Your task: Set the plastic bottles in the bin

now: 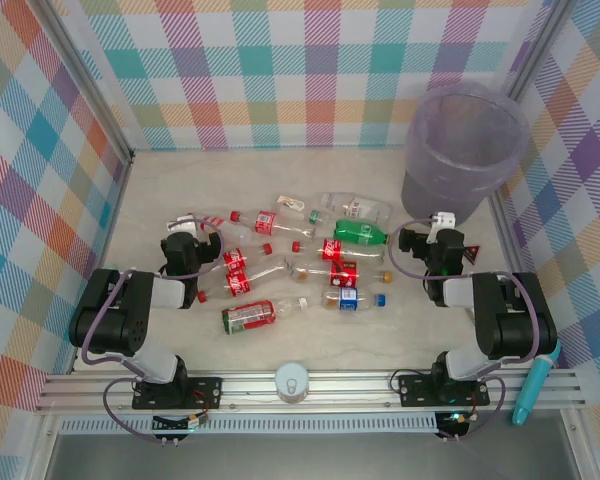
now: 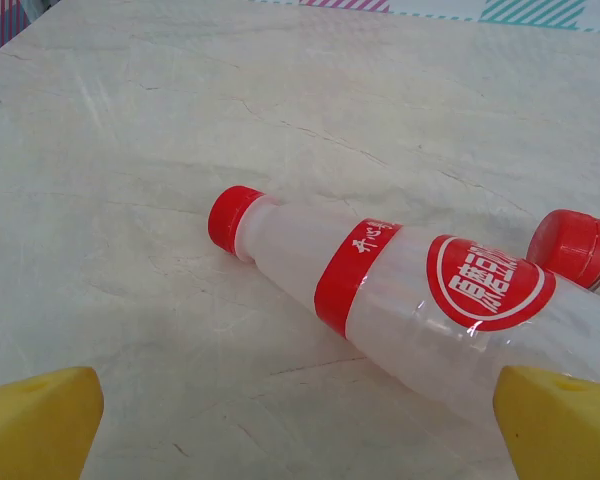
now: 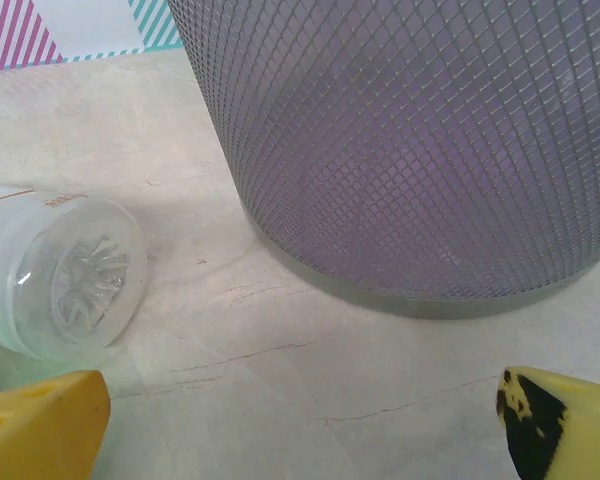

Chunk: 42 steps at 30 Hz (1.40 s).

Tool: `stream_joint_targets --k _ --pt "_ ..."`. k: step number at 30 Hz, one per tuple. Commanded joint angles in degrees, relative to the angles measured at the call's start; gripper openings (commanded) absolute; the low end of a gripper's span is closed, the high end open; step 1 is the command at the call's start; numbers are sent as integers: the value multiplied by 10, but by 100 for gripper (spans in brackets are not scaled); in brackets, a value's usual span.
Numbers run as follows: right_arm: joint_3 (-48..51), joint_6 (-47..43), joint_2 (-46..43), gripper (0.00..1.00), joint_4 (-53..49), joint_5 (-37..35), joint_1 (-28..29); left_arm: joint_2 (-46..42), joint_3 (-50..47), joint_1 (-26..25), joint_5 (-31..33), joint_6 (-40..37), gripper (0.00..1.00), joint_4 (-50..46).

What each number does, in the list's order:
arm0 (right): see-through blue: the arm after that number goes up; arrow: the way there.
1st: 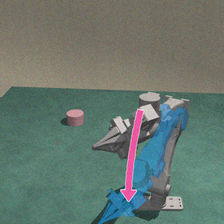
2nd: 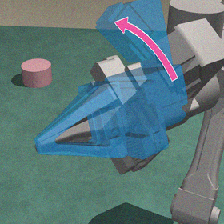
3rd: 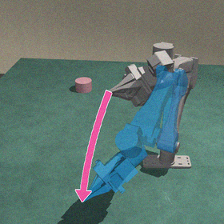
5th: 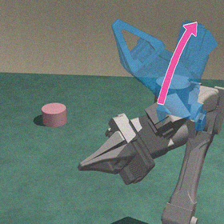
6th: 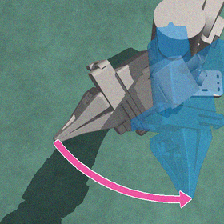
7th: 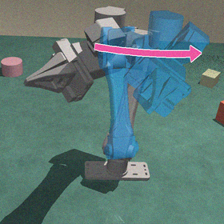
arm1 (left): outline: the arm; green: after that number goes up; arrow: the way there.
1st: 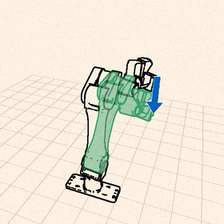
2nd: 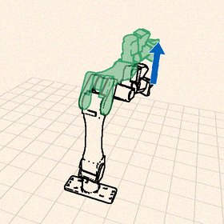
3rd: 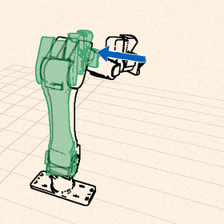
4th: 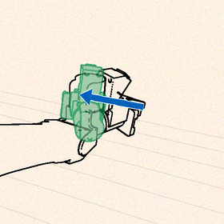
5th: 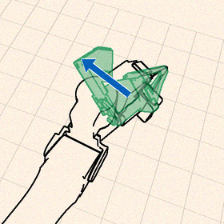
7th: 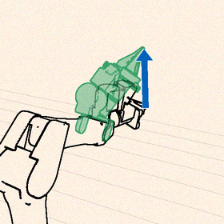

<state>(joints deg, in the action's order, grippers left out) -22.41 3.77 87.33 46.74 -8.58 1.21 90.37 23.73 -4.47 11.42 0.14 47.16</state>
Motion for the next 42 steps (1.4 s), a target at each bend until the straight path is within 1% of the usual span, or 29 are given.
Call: stream_joint_targets --k 1,23,26,28,29,30,31,32,35,37,40,42 --pt "0 -5 2 99 21 -1 4 -1 -5 -3 -4 -8 100 25" --pt "-3 -3 3 99 17 0 2 0 -3 -2 -5 -7 100 22" --pt "-3 -8 1 99 17 7 3 -6 -2 -3 -23 -14 100 15" --pt "-25 -12 -20 99 -36 16 3 -44 24 -6 -41 -27 100 -63" --pt "-36 -15 -30 99 -69 14 5 -63 37 -9 -35 -28 100 -104" --pt "-54 -11 -46 99 -123 9 6 -84 50 -13 -23 -28 100 -138" --pt "-70 -4 -63 99 -175 5 6 -102 61 -20 -4 -29 100 -166" --pt "-80 -1 -74 99 -204 5 6 -118 71 -26 11 -23 100 -197" --pt "-86 4 -113 99 -262 3 17 -158 120 -46 57 13 100 -315" --pt "-98 12 -145 99 -330 -1 26 -178 175 -52 69 49 100 -421" --pt "-110 35 -190 99 -427 -4 41 -191 243 -51 97 87 100 -552" --pt "-114 53 -224 99 -480 5 55 -179 292 -39 113 103 100 -636"
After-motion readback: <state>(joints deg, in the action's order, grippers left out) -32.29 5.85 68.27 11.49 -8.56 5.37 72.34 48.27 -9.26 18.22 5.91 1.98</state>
